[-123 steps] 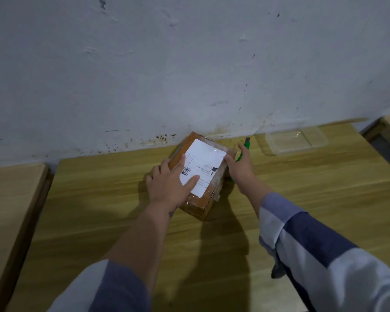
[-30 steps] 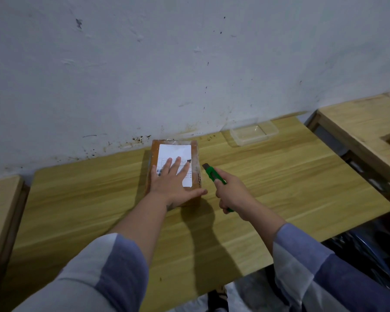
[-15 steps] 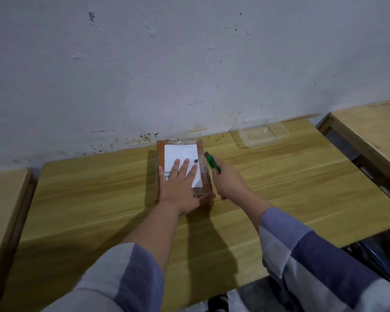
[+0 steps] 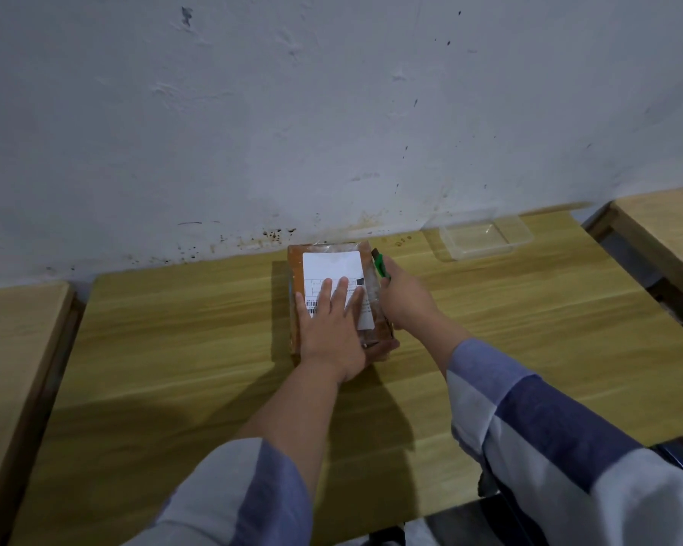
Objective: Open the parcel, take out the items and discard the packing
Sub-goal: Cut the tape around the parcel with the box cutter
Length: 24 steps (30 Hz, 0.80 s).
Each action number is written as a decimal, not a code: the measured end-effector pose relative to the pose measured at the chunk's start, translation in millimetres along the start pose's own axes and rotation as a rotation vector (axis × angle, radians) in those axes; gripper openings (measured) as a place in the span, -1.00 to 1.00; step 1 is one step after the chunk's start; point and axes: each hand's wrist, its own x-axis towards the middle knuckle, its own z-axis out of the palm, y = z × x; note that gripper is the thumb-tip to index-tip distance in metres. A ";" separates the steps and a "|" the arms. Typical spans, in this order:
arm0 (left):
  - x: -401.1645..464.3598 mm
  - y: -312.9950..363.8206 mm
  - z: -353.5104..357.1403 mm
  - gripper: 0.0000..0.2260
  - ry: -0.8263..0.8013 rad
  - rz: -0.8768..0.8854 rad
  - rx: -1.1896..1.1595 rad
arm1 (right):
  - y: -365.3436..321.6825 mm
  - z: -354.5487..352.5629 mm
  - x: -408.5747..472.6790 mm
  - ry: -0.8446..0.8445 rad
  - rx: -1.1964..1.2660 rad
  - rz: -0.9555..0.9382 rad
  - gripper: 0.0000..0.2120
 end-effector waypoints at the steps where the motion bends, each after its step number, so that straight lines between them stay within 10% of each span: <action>1: 0.4 -0.7 0.4 0.00 0.001 0.000 0.002 | -1.2 -0.6 1.1 -0.009 0.003 -0.005 -0.45; 24: 5.8 -2.4 4.6 -0.02 -0.019 -0.001 0.018 | -2.1 -20.1 5.2 -0.157 -0.199 -0.048 -0.48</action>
